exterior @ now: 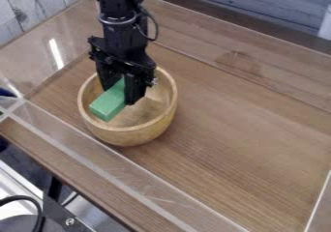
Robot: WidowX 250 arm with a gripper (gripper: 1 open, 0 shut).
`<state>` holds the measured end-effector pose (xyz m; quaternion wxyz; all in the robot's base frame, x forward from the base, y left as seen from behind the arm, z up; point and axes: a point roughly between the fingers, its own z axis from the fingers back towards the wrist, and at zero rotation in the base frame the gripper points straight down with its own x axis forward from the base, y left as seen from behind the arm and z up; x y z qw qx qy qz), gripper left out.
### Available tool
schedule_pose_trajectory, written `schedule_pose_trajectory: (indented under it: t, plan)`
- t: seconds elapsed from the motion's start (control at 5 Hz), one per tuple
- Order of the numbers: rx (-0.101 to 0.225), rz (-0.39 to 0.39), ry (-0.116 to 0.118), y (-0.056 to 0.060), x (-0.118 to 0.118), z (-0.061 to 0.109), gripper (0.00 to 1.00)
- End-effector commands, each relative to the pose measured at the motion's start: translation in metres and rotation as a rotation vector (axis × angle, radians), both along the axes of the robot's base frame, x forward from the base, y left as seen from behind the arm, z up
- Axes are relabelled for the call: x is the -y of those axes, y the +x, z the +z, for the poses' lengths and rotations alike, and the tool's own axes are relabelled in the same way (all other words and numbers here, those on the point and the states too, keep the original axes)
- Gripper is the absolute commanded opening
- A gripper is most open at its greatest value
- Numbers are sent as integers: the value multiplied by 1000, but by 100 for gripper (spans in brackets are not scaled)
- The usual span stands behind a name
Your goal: Put the green block in the brown bowl
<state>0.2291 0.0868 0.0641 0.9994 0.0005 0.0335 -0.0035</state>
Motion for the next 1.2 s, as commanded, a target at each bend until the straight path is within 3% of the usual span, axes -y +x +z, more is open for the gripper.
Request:
schedule_pose_trajectory:
  t: [0.0,1.0]
  plan:
    - [22,0,14,5,-3,5,0]
    - [2,6,-1,7,0,4,0]
